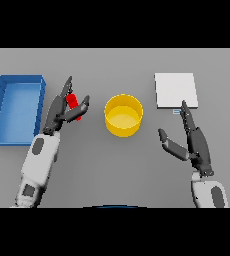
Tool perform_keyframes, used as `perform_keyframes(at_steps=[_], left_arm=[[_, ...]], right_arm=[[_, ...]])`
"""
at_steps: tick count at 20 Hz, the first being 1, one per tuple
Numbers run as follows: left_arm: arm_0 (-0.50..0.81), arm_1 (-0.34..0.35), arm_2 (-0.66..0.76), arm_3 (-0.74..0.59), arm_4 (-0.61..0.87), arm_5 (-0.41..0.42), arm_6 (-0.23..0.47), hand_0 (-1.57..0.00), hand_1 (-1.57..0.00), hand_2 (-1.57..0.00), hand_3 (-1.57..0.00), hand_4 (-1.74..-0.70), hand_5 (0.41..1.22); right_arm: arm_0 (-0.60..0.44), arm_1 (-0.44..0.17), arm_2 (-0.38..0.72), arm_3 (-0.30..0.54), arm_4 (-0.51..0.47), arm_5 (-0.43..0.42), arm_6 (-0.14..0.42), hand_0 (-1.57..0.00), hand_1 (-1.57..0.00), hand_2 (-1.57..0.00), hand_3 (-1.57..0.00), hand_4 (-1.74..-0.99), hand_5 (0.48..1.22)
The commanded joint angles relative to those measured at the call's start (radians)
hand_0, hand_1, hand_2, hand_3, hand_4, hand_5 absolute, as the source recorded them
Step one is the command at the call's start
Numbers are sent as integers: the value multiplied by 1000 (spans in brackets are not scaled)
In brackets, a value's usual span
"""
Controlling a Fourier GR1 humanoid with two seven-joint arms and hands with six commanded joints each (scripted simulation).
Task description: Pick up the red beaker and tilt it to pour out 1 green nut into yellow bowl. Pick up the yellow bowl and place it on the metallic measuring scale.
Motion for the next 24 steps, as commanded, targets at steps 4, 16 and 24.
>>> perform_keyframes(at_steps=[4, 16, 24], left_arm=[[-39, -38, 32, 72, 17, 38, -54, -207, -230, -287, -254, -1401, 787], [-61, -40, 26, 105, -4, 80, -107, -1462, -1465, -1473, -1434, -1614, 1165], [-67, -4, -7, -68, 65, -1, -34, -1553, -1553, -1555, -1548, -1720, 1131]], right_arm=[[-10, -5, -14, 4, -7, -6, 15, 1, 1, 1, 1, -1240, 645], [-7, 2, -7, 8, -9, -2, 16, 1, 1, 1, 1, -1245, 642], [-4, -7, -4, -2, 7, -5, -10, 1, 1, 1, 1, -1226, 650]])
